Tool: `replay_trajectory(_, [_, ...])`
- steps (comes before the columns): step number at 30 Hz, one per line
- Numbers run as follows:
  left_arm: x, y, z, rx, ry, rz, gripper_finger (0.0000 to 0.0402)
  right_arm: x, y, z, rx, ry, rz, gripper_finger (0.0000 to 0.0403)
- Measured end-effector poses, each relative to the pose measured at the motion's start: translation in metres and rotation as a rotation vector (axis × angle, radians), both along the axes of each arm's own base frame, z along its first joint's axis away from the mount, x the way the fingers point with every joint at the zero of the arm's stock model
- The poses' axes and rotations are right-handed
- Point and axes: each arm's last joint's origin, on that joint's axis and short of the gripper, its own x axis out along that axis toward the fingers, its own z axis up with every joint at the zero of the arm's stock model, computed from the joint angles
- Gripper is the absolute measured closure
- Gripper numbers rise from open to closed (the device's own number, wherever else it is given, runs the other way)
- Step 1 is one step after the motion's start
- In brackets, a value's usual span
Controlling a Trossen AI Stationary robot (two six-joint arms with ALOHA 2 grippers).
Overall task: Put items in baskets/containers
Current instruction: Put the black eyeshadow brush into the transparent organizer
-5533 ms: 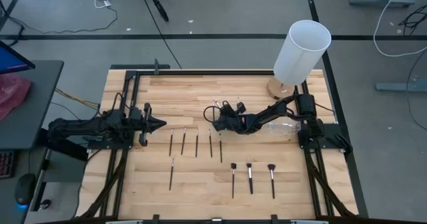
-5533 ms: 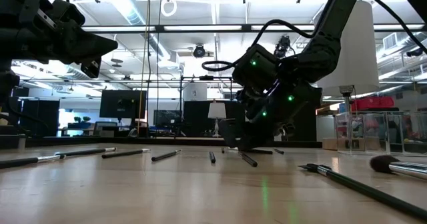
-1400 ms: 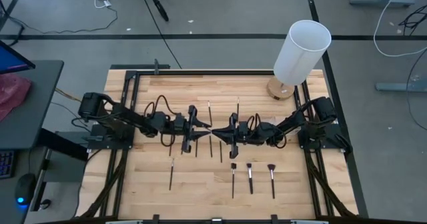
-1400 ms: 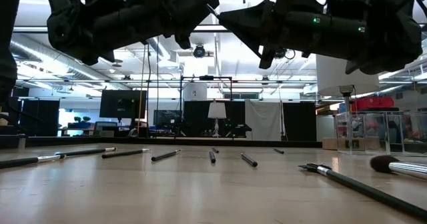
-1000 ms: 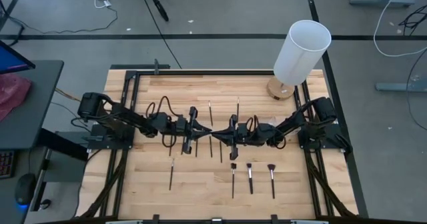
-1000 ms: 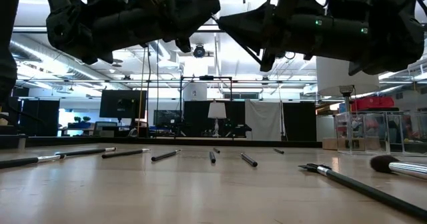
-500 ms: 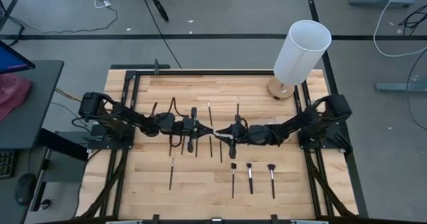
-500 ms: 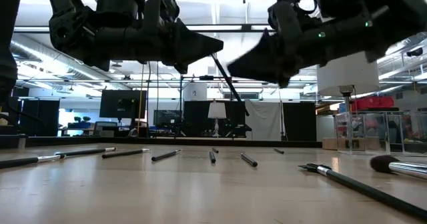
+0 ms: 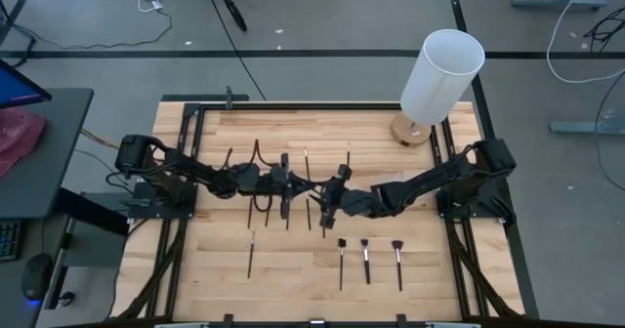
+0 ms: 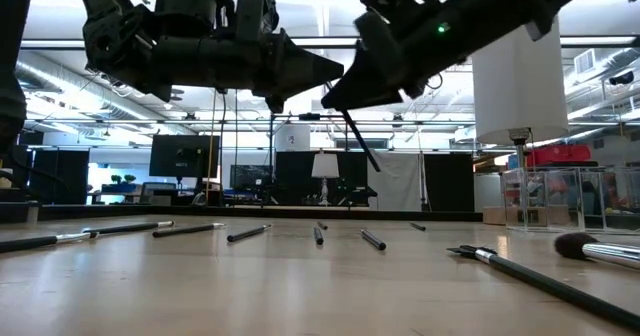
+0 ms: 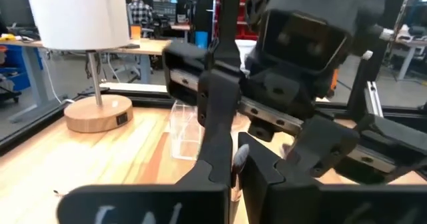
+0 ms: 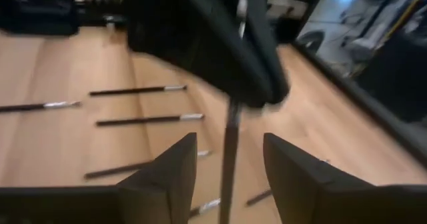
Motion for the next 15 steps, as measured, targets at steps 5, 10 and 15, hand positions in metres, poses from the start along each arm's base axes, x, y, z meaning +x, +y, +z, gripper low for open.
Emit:
replay_trajectory(5, [0.0001, 0.0, -0.0005, -0.005, 0.005, 0.001, 0.038, 0.0066, 0.0025, -0.0011, -0.031, -0.013, -0.009, 0.0271])
replay_trajectory(10, [0.0, 0.0001, -0.0004, -0.006, 0.004, 0.003, 0.0379, 0.0072, 0.0026, 0.0, -0.027, -0.027, -0.008, 0.0325])
replay_trajectory(15, [-0.0002, 0.0002, -0.0007, -0.004, 0.006, 0.005, 0.0382, 0.0078, 0.0027, 0.0014, 0.005, -0.055, -0.019, 0.0385])
